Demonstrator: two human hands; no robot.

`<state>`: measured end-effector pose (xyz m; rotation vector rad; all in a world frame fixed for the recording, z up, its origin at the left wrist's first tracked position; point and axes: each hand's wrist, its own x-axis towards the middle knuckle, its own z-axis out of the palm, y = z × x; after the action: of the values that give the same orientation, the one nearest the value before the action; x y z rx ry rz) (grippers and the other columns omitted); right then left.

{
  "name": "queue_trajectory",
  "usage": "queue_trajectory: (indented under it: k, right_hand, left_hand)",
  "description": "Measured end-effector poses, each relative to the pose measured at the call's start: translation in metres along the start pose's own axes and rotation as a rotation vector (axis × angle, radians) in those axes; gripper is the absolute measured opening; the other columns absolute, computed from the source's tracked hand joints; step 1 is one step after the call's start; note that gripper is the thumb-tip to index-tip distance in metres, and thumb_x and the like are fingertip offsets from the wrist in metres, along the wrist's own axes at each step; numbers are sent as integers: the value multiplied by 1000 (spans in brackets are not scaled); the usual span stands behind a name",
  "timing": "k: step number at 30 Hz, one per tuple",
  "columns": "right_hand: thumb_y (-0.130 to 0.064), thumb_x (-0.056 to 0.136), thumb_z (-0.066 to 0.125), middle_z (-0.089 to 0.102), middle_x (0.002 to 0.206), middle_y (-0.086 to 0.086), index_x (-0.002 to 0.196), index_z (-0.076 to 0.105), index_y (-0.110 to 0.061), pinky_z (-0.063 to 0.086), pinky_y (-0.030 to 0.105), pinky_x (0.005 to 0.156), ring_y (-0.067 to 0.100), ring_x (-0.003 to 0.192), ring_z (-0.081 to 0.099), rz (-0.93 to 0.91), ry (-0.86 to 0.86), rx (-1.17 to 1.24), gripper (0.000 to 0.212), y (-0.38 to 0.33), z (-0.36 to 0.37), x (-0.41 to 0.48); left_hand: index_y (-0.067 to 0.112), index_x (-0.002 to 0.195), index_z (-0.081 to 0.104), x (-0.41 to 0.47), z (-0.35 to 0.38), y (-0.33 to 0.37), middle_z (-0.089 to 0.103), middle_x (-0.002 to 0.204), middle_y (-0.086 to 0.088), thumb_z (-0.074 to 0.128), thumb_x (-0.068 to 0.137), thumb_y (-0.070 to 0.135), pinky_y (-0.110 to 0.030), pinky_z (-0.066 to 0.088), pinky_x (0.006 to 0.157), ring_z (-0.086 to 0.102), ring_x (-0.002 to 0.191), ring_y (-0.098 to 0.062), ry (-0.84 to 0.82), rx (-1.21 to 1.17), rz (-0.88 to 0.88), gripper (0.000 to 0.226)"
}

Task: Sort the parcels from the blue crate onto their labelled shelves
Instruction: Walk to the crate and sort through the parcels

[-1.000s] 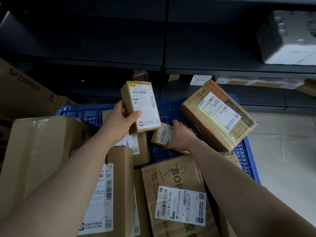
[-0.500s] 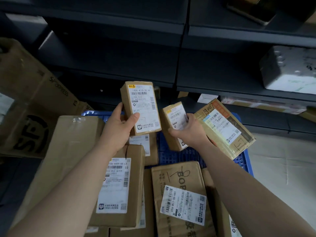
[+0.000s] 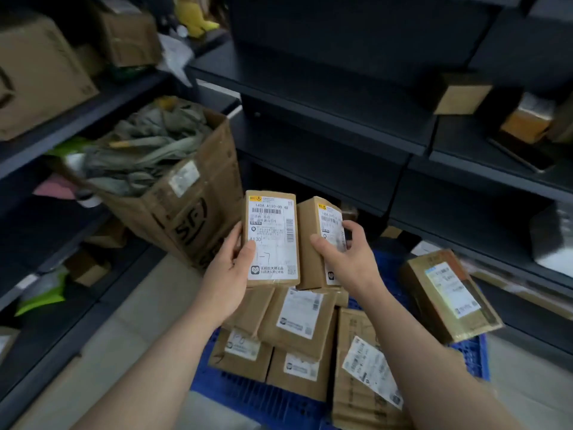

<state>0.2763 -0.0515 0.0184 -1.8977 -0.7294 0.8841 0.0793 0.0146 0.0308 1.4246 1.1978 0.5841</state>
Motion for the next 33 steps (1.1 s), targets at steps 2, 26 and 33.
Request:
queue_trajectory:
  k: [2, 26, 33]
  right_hand:
    - [-58, 70, 71, 57, 112, -15, 137, 31, -35, 55, 35, 80, 7, 94, 62, -48, -83, 0, 82, -19, 30, -23]
    - [-60, 61, 77, 45, 132, -12, 140, 29, -44, 53, 36, 89, 12, 119, 49, -528, -993, -240, 93, -190, 502, -319]
    - [-73, 55, 71, 42, 135, -7, 143, 17, -48, 55, 38, 85, 17, 116, 51, -525, -1240, -341, 106, -216, 614, -340]
  left_hand:
    - [42, 146, 28, -24, -38, -6, 58, 125, 18, 42, 99, 41, -11, 45, 78, 59, 97, 12, 61, -37, -27, 50]
    - [48, 143, 22, -330, -482, -134, 45, 129, 19, 73, 73, 56, -38, 44, 100, 50, 121, -14, 781, -326, -221, 87]
    - [39, 150, 14, -332, -555, -170, 42, 139, 10, 78, 72, 43, -40, 47, 100, 51, 119, -15, 936, -376, -274, 101]
